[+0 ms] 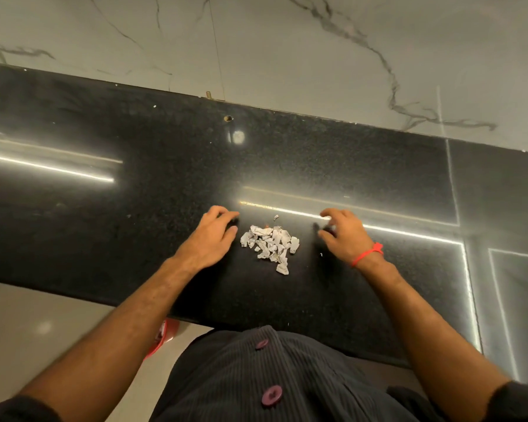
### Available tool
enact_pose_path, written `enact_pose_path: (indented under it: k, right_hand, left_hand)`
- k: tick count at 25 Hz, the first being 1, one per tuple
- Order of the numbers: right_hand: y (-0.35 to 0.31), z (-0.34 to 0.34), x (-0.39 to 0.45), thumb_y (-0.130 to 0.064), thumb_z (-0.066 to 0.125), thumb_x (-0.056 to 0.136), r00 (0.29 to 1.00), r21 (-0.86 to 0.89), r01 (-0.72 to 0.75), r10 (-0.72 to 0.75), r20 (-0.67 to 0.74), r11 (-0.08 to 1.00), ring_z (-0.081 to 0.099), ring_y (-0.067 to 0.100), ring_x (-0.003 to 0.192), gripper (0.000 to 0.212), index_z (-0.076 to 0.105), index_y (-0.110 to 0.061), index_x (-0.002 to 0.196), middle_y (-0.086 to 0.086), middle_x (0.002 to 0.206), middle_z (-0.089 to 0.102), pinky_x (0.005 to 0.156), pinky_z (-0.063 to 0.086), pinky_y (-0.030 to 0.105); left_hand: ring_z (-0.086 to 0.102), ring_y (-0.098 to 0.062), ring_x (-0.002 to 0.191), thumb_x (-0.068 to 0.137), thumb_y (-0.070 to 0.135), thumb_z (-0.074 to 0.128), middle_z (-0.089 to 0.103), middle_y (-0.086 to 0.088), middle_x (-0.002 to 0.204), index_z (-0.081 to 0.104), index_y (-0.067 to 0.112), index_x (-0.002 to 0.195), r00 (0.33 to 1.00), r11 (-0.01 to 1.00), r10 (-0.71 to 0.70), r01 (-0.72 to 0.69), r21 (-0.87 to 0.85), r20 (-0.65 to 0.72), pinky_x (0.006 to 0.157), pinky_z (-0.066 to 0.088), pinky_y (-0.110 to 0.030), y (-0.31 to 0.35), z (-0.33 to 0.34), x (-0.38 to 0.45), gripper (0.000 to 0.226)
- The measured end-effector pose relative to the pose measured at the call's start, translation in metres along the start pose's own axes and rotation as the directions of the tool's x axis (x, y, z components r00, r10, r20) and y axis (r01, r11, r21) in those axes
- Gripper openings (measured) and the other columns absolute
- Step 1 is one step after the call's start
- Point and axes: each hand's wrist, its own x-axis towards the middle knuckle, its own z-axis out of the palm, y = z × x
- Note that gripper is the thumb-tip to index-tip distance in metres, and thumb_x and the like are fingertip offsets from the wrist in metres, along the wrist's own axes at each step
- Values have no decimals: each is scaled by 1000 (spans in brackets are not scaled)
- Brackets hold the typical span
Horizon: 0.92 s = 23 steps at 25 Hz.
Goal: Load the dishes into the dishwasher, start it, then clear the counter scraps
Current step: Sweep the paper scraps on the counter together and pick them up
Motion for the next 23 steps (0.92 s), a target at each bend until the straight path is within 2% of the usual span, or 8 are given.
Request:
enact_pose_path:
  k: [2, 5, 8, 10, 14, 16, 19, 23]
  right_hand:
    - [9, -2, -18, -17, 68, 89, 984, -48, -150, 154, 86, 987, 54, 33, 114, 45, 53, -7, 131, 19, 128, 49, 102, 39, 33]
    - [-15, 27, -28, -9, 57, 93, 988, -10, -134, 134, 73, 991, 53, 35, 117, 35, 56, -4, 128, 20, 125, 54, 103, 38, 34]
    - [-45, 39, -21, -2, 54, 91, 984, 273, -142, 106, 141, 952, 65, 27, 100, 29, 65, -5, 118, 9, 106, 68, 97, 49, 38]
    - [-43, 29, -14, -11, 68, 89, 981, 375, -150, 92, 169, 915, 65, 23, 93, 42, 58, -6, 129, 2, 108, 62, 94, 53, 38]
    - [-17, 10, -13, -62, 85, 58, 955, -209, 68, -2, 298, 975, 33, 34, 130, 134, 6, -16, 156, 10, 145, 21, 109, 39, 51]
    - [-18, 18, -12, -72, 83, 48, 928, -354, 182, -42, 369, 917, 21, 36, 137, 152, -12, -23, 155, 3, 152, 5, 107, 40, 57]
    - [-32, 30, 7, -74, 82, 45, 903, -376, 300, -133, 409, 877, 18, 39, 140, 154, -14, -23, 154, 2, 157, -5, 109, 37, 58]
    - [-52, 30, 27, -53, 87, 62, 874, -191, 361, -259, 412, 913, 31, 30, 132, 120, 18, -17, 154, 6, 148, 18, 110, 39, 45]
  left_hand:
    - [53, -17, 117, 103, 25, 53, 43, 2, 135, 50, 17, 146, 996, 996, -83, 84, -9, 23, 109, 45, -40, -2, 1, -11, 44]
    - [56, -11, 110, 103, 22, 51, 45, 3, 132, 52, 17, 144, 997, 996, -57, 60, -68, 52, 107, 46, -34, 26, 16, -16, 42]
    - [58, -9, 104, 102, 19, 53, 49, -1, 134, 53, 20, 144, 995, 981, -89, 96, -167, 52, 104, 47, -31, 52, 29, -15, 42]
    - [58, -9, 102, 98, 22, 61, 45, -4, 139, 47, 20, 148, 989, 967, -144, 146, -211, 24, 100, 46, -25, 52, 23, -13, 52]
    - [31, -27, 141, 68, 58, 85, 6, 5, 155, 0, 29, 161, 977, 997, -61, 51, 55, 206, 116, 39, -50, 38, 3, -5, 129]
    - [20, -33, 147, 58, 61, 90, -6, 7, 159, -9, 32, 159, 949, 974, -31, -41, 224, 312, 114, 38, -58, 46, 2, 4, 144]
    - [25, -33, 144, 57, 49, 95, -3, 4, 160, -1, 27, 160, 933, 935, -50, -82, 344, 356, 108, 44, -60, 64, 8, 16, 142]
    - [35, -25, 135, 65, 38, 93, 14, 2, 151, 18, 21, 156, 941, 956, -16, -85, 281, 338, 105, 48, -52, 65, 8, 14, 119]
